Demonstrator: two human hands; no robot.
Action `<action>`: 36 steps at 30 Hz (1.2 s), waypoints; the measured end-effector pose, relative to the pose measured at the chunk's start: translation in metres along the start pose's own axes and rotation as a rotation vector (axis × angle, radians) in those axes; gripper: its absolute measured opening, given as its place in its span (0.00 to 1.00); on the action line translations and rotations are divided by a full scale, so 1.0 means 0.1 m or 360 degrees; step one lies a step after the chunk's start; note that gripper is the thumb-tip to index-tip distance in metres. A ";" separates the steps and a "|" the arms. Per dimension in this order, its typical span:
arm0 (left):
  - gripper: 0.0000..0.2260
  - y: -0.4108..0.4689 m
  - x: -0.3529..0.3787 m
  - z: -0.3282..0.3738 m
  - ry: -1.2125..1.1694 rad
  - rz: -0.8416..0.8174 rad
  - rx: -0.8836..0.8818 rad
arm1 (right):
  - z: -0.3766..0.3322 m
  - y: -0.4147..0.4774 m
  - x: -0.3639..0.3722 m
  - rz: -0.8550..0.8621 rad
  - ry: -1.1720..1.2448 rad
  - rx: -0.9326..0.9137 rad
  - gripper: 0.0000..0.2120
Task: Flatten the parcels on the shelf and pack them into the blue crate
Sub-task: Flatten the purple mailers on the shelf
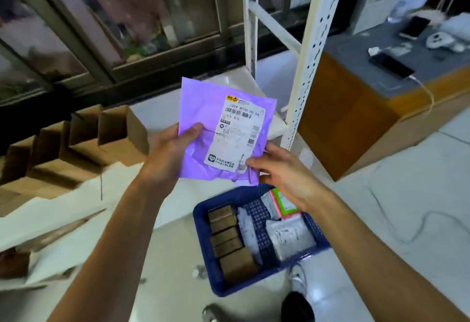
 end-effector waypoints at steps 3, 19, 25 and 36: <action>0.08 0.14 0.27 -0.45 -0.0043 -0.0087 -0.0147 | 0.35 0.02 -0.34 0.0131 0.0060 0.0069 0.21; 0.12 1.03 1.71 -3.30 -0.0080 -0.0227 -0.1003 | 2.40 0.44 -2.28 0.0706 0.0194 0.0618 0.08; 0.11 1.37 2.25 -4.51 0.0167 -0.0306 -0.1123 | 3.34 0.79 -3.22 0.0932 0.0097 0.0809 0.08; 0.10 1.97 3.08 -6.41 0.0382 -0.0326 -0.1248 | 4.78 1.36 -4.57 0.1166 0.0057 0.0948 0.10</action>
Point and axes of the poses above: each hand's wrist, its own y-axis towards the middle knuckle, its own x-axis out of the palm, z = x × y, the point moved 3 cm from there along y, towards the middle knuckle, and after that the axes turned 13 degrees about y, right-handed, at the moved point
